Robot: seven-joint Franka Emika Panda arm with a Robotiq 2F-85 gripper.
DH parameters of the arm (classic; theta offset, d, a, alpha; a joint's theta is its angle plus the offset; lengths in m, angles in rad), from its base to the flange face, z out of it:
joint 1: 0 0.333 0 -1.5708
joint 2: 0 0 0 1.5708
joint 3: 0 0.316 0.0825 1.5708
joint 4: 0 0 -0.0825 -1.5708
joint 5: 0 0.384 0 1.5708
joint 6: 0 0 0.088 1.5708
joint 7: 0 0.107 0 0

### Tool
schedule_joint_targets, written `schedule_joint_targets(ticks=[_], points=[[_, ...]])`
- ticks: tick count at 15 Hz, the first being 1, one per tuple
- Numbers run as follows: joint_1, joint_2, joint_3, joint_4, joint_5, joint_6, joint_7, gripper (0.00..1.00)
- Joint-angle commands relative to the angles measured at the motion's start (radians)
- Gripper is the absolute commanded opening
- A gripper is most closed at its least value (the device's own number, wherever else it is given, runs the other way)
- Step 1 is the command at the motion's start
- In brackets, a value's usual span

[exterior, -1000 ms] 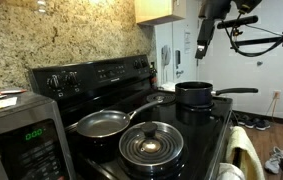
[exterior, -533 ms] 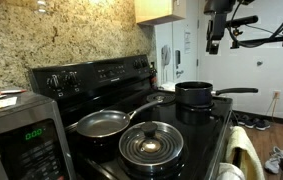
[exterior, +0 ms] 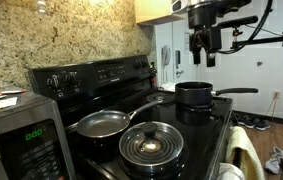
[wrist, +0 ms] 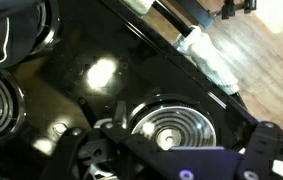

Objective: Move the pan to the top right plate of the stove

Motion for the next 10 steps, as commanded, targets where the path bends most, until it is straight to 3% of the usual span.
schedule_joint_targets(ticks=[1,5,10], points=[[0.004,0.174,-0.009,0.089,-0.041,0.016,-0.134,1.00],[-0.021,0.336,-0.004,0.175,-0.034,0.053,-0.180,1.00],[-0.051,0.512,0.015,0.289,-0.072,0.106,-0.145,1.00]])
